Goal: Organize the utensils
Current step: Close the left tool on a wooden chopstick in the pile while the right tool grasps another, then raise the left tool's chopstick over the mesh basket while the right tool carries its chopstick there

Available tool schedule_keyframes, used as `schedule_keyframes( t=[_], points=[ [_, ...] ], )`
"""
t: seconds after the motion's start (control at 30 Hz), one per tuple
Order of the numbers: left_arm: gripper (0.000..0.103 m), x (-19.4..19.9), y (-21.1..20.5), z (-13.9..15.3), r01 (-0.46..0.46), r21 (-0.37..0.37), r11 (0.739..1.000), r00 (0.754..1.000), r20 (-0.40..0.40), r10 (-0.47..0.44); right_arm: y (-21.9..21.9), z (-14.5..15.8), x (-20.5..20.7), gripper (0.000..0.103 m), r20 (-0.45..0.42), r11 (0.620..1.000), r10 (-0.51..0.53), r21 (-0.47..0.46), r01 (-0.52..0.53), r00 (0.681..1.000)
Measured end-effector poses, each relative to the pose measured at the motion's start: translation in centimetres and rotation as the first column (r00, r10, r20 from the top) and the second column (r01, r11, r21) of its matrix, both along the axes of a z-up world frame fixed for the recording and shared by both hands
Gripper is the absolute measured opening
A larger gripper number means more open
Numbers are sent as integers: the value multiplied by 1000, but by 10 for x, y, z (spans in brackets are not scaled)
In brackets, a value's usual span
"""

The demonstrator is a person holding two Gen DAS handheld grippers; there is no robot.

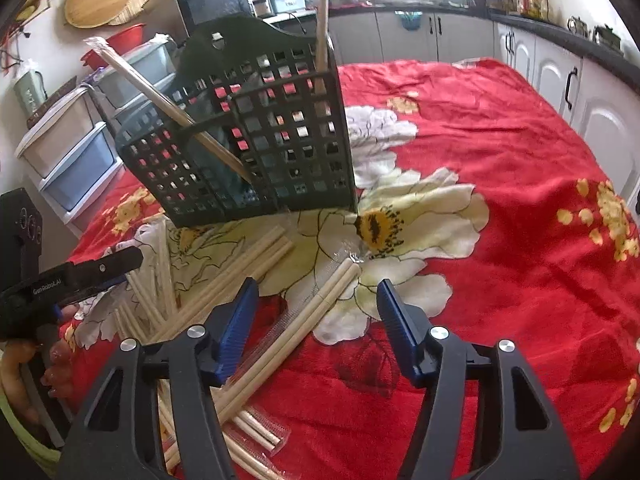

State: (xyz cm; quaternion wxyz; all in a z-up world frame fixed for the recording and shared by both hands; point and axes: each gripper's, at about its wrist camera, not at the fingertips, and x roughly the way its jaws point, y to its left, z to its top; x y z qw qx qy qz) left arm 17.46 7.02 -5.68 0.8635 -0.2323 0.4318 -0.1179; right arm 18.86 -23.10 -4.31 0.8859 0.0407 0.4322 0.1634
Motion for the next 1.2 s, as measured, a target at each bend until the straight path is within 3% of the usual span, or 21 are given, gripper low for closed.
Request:
schedule_keyframes(
  t=[0.27, 0.4, 0.6, 0.83, 1.2],
  points=[
    [13, 4, 3, -3, 0, -8, 1000, 1000, -9, 0, -2, -15, 17, 39, -108, 998, -14, 62, 21, 994],
    [7, 4, 5, -2, -2, -9, 1000, 1000, -4, 2, -5, -18, 20, 25, -113, 998, -26, 57, 33, 993],
    [3, 4, 6, 4, -1, -17, 1000, 1000, 21, 1, -23, -22, 24, 10, -145, 984, -64, 157, 87, 987],
    [2, 3, 11, 16, -18, -19, 1000, 998, 53, 19, -36, -14, 21, 6, -128, 969, -88, 220, 115, 988],
    [2, -2, 13, 44, -19, -26, 999, 993, 120, 22, -34, 14, 7, 6, -13, 974, -72, 216, 73, 997]
  ],
)
